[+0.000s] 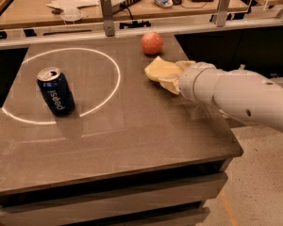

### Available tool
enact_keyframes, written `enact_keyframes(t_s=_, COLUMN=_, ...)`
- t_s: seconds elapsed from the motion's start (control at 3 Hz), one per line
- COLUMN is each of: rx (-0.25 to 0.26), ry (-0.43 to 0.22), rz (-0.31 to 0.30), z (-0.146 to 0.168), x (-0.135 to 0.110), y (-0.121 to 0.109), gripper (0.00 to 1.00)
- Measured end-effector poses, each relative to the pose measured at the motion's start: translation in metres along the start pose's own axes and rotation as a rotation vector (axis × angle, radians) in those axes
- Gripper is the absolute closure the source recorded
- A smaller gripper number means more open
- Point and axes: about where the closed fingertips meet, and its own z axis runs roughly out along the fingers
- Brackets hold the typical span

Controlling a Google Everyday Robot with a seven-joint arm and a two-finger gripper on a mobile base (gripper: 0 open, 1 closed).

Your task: Move sponge near apple

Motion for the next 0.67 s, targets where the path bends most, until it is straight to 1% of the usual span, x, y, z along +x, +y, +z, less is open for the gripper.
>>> enact_keyframes(t_s=0.33, rx=0.015, ry=-0.023, rz=0.033, z=0.032, x=-0.009, y=-0.016, gripper=1.0)
enact_keyframes(t_s=0.67, rx=0.03, ry=-0.032, rz=0.075, z=0.055, x=-0.009, y=-0.027, gripper=0.87)
